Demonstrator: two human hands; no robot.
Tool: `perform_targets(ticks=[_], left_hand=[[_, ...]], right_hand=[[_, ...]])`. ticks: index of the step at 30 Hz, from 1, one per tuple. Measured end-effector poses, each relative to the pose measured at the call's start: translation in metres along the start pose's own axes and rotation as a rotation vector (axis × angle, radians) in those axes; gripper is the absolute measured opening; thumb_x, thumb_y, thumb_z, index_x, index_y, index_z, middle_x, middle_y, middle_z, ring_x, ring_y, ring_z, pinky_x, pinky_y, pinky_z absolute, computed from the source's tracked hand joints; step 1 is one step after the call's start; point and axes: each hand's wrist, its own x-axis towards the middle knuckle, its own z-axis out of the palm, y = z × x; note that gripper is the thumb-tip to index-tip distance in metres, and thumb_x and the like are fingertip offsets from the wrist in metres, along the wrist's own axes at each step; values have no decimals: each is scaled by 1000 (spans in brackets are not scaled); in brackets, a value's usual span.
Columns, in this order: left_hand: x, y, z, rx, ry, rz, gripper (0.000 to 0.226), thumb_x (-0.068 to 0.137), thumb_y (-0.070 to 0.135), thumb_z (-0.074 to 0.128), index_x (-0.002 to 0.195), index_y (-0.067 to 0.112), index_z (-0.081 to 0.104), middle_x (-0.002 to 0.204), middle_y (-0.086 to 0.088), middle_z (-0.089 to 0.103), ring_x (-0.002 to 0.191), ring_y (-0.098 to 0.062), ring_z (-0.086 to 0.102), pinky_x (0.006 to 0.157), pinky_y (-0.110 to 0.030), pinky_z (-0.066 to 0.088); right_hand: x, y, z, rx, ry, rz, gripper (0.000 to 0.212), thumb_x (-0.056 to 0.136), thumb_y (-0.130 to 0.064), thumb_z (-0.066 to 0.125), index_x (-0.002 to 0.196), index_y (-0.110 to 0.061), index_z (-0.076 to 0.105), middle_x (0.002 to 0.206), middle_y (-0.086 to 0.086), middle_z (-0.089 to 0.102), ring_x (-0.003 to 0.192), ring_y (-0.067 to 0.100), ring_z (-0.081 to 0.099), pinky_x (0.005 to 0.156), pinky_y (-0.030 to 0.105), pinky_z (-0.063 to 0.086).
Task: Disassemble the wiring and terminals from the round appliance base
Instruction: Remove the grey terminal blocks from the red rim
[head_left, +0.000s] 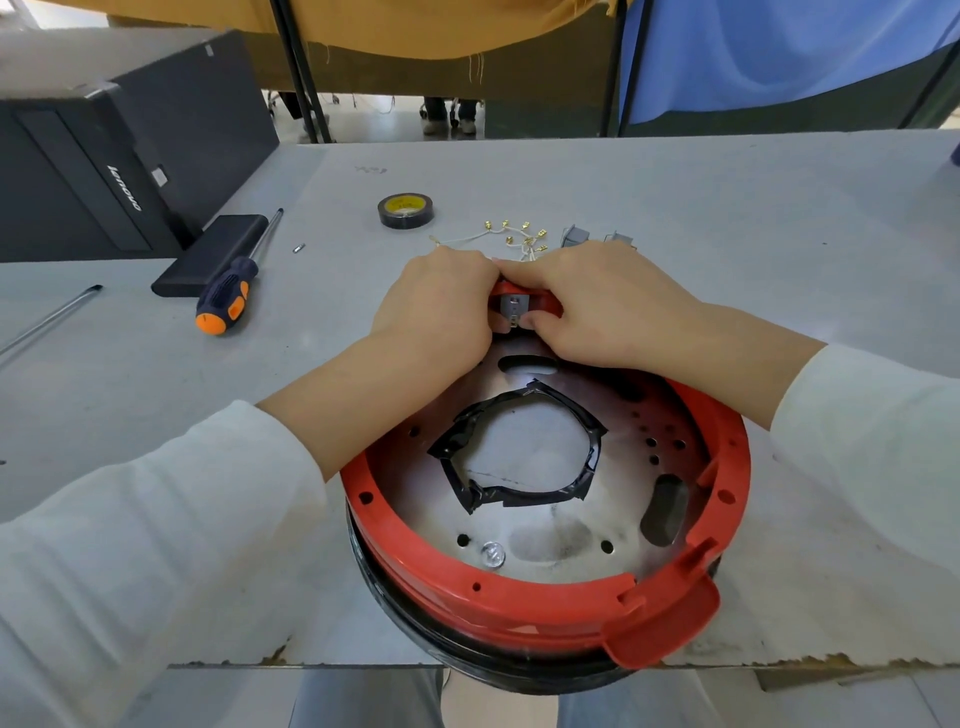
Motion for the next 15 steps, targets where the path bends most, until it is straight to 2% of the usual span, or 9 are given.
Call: perform_targets(ticks=[6, 9, 12, 15], left_hand=[[-2, 5, -2, 72, 18, -11, 18, 84, 8, 51, 97, 13, 61, 98, -16, 62, 89, -37, 56, 60, -35, 32], [-1, 6, -1, 91, 13, -20, 18, 83, 4, 48, 94, 13, 60, 97, -16, 61, 81, -33, 50, 60, -35, 32], [-2, 1, -1, 8, -1, -33, 15, 85, 6, 48, 83, 20, 53, 92, -14, 60, 74, -27, 40, 60, -35, 31], [-1, -2, 2, -46, 17, -26, 16, 87, 10, 52, 80, 24, 49, 82, -8, 53, 74, -27, 42, 59, -34, 32]], right_hand=[[5, -1, 0, 5, -36, 58, 37, 87, -25, 51, 124, -29, 55, 98, 6, 66, 97, 32, 55, 61, 33, 32], [6, -1, -1, -10, -73, 76, 40, 86, -20, 50, 125, -32, 53, 100, 7, 66, 94, 32, 56, 60, 32, 33], [3, 1, -2, 11, -76, 75, 27, 90, -27, 52, 117, -28, 54, 105, 7, 65, 99, 32, 56, 65, 34, 36], [2, 1, 0, 35, -64, 78, 24, 90, -30, 52, 114, -28, 56, 104, 5, 65, 98, 31, 56, 63, 34, 34]])
